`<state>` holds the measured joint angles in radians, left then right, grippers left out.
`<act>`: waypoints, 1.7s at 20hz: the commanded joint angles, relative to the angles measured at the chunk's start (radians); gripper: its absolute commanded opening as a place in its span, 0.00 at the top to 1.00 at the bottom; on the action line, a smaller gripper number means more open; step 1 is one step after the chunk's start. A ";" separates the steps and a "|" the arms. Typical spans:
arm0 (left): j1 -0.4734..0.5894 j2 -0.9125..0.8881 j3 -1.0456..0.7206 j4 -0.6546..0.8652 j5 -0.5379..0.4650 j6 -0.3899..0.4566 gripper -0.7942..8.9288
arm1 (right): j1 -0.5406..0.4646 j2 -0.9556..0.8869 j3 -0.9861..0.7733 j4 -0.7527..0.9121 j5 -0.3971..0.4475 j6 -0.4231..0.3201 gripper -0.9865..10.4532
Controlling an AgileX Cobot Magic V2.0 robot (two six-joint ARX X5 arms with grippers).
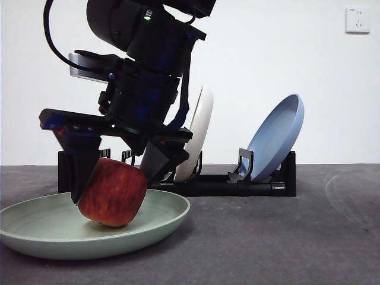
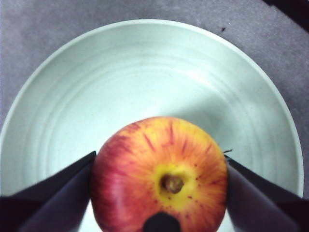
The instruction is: Take the green plate from the plate rack,put the plate on the table,take the apple from the table,put the apple in the plate
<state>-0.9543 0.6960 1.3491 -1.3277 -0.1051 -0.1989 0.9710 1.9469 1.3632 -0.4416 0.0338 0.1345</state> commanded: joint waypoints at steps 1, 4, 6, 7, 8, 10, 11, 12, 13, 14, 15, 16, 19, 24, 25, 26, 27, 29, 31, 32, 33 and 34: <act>0.004 -0.003 -0.001 0.004 0.001 0.012 0.62 | 0.005 0.021 0.002 -0.001 0.000 0.004 0.49; 0.004 -0.003 -0.001 0.004 0.000 0.012 0.62 | 0.005 0.021 0.009 -0.005 0.000 0.004 0.49; 0.004 -0.003 -0.001 0.004 0.000 0.012 0.62 | 0.005 0.021 0.025 -0.019 0.000 0.004 0.49; 0.004 -0.003 -0.001 0.004 0.000 0.012 0.62 | 0.005 0.021 0.041 -0.040 0.000 0.004 0.49; 0.004 -0.003 -0.001 0.004 0.000 0.012 0.62 | 0.005 0.021 0.071 -0.078 0.000 0.004 0.49; 0.004 -0.003 -0.001 0.004 0.000 0.012 0.62 | 0.005 0.021 0.150 -0.167 -0.003 0.003 0.49; 0.004 -0.003 -0.001 0.004 0.000 0.012 0.62 | 0.005 0.021 0.198 -0.218 -0.019 0.000 0.50; 0.004 -0.003 -0.001 0.004 0.000 0.012 0.62 | 0.005 0.021 0.252 -0.274 -0.045 -0.006 0.50; 0.004 -0.003 -0.001 0.004 0.000 0.012 0.62 | 0.005 0.020 0.305 -0.329 -0.070 -0.013 0.50; 0.004 -0.003 -0.001 0.005 0.000 0.013 0.62 | 0.004 0.020 0.373 -0.413 -0.098 -0.034 0.50; 0.004 -0.003 -0.001 0.006 -0.002 0.013 0.62 | 0.004 0.019 0.431 -0.497 -0.111 -0.055 0.50; 0.004 -0.002 -0.001 0.008 -0.011 0.019 0.62 | 0.004 0.018 0.500 -0.610 -0.112 -0.090 0.50; 0.004 -0.002 -0.001 0.011 -0.077 0.027 0.63 | 0.002 -0.010 0.637 -0.866 -0.098 -0.151 0.50; 0.004 0.005 -0.001 0.038 -0.124 0.029 0.63 | -0.019 -0.196 0.659 -0.937 -0.075 -0.133 0.50; 0.004 0.009 -0.001 0.039 -0.124 0.029 0.63 | -0.020 -0.246 0.658 -0.938 -0.075 -0.124 0.50; 0.004 0.015 -0.001 0.041 -0.124 0.029 0.63 | -0.020 -0.285 0.653 -0.938 -0.075 -0.111 0.50; 0.004 0.018 -0.001 0.043 -0.124 0.029 0.63 | -0.020 -0.320 0.650 -0.938 -0.072 -0.106 0.50; 0.004 0.028 -0.001 0.057 -0.124 0.037 0.63 | -0.021 -0.402 0.641 -0.938 -0.055 -0.074 0.50; 0.004 0.036 -0.001 0.082 -0.123 0.047 0.63 | -0.021 -0.484 0.624 -0.938 -0.053 -0.060 0.50; 0.004 0.040 -0.001 0.095 -0.120 0.047 0.63 | -0.021 -0.529 0.612 -0.938 -0.053 -0.048 0.50; 0.004 0.043 -0.001 0.102 -0.103 0.047 0.63 | -0.021 -0.568 0.599 -0.938 -0.054 -0.032 0.50; 0.004 0.047 0.000 0.104 -0.073 0.049 0.63 | -0.021 -0.604 0.586 -0.938 -0.058 -0.016 0.50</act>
<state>-0.9539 0.7429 1.3491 -1.2304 -0.1970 -0.1650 0.9485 1.3571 1.9636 -1.3563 -0.0254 0.0807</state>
